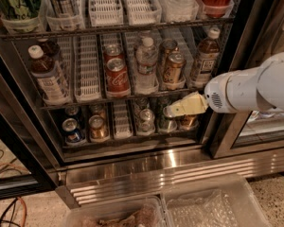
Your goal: Pick blue plastic bottle from bottom shelf of fridge
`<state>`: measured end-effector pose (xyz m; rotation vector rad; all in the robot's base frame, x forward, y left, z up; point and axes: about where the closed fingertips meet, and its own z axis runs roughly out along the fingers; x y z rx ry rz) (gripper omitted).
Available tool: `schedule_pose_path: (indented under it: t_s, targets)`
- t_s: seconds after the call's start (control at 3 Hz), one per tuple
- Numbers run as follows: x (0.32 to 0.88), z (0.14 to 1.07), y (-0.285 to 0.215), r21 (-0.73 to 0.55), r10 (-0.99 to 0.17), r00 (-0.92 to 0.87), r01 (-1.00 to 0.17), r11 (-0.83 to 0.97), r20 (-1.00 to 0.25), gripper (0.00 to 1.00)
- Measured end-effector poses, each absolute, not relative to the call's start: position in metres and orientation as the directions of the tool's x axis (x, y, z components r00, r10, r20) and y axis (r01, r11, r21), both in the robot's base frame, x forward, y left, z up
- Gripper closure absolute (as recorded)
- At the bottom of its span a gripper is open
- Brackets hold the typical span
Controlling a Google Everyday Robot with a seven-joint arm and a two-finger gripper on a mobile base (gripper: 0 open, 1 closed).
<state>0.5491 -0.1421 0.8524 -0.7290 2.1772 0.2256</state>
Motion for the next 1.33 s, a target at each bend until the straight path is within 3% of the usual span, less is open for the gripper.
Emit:
schedule_pose_path:
  t_s: [0.67, 1.33]
  targets:
    - [0.560, 0.836, -0.139, -0.004, -0.279, -0.502, -0.480, 0.877, -0.819, 0.00]
    - [0.563, 0.825, -0.159, -0.028, -0.169, -0.418, -0.321, 0.947, -0.893, 0.00]
